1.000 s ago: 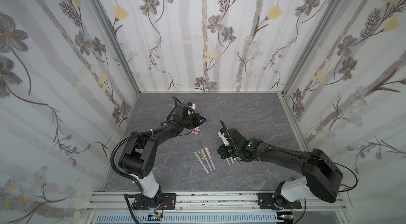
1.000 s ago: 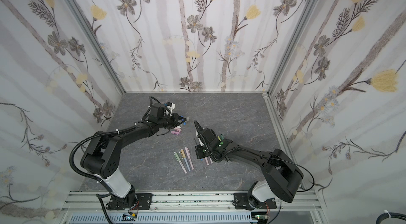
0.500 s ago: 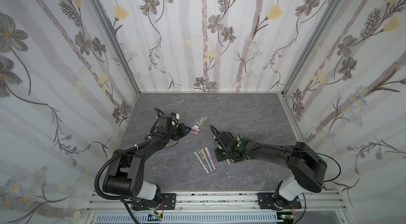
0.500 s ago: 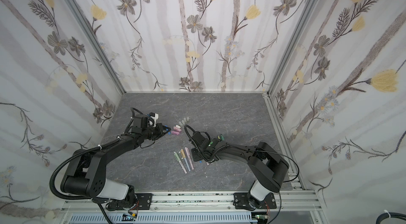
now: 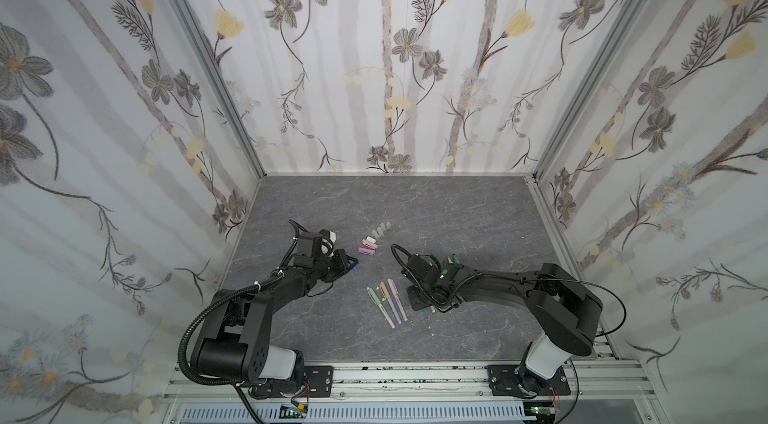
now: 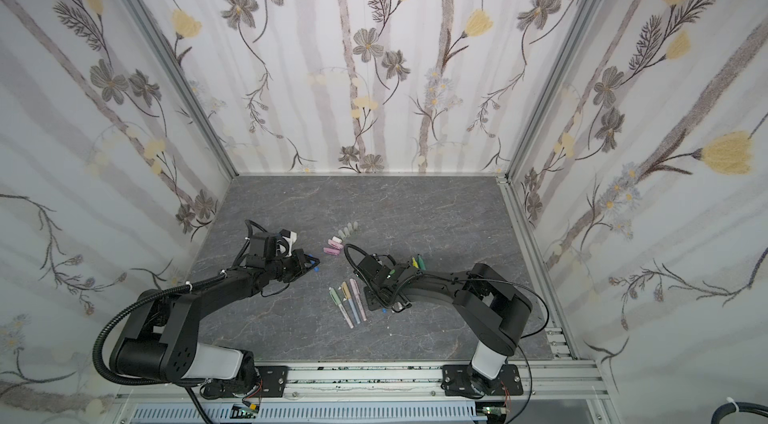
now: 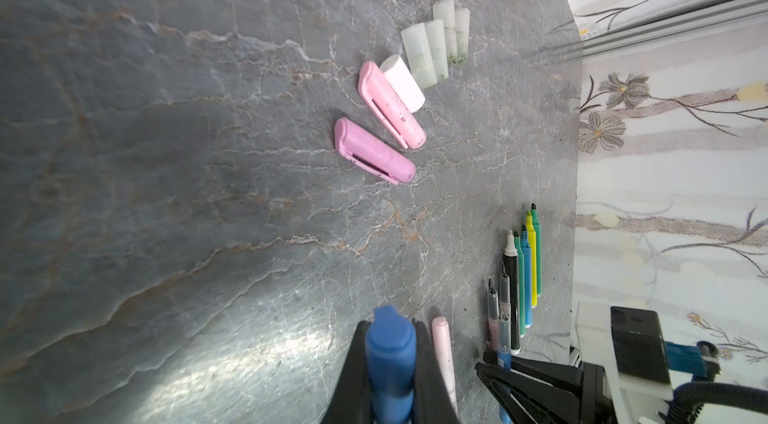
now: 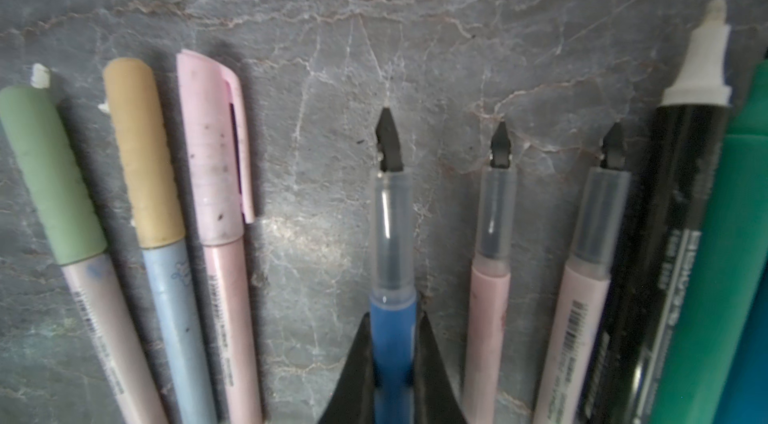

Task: Open the pen caps
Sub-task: 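Carry the blue cap toward the pink caps while the right lowers the pen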

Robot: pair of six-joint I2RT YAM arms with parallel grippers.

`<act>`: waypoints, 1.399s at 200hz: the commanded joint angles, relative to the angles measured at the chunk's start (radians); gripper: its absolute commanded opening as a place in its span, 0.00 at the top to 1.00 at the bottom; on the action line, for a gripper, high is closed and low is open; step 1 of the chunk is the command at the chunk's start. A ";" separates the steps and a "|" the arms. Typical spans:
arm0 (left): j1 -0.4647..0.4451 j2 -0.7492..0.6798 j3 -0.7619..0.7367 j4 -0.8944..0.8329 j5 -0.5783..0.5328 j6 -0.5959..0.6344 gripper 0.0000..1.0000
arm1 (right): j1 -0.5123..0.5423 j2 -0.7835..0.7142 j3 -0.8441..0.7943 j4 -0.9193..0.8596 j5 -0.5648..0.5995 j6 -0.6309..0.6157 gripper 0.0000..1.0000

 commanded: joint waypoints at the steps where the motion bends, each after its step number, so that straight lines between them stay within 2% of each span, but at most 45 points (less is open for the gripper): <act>1: 0.001 0.012 -0.021 0.081 0.019 -0.047 1.00 | 0.004 0.005 0.009 -0.022 0.039 0.017 0.86; 69: -0.004 0.045 -0.042 0.128 -0.005 -0.109 1.00 | 0.008 0.003 0.013 -0.040 0.067 0.018 0.78; 194: -0.056 0.163 0.016 0.201 -0.007 -0.157 1.00 | 0.009 -0.003 0.043 -0.136 0.191 -0.004 0.78; 280: -0.068 0.255 0.016 0.314 -0.014 -0.235 1.00 | -0.031 -0.139 0.043 -0.130 0.214 -0.033 0.78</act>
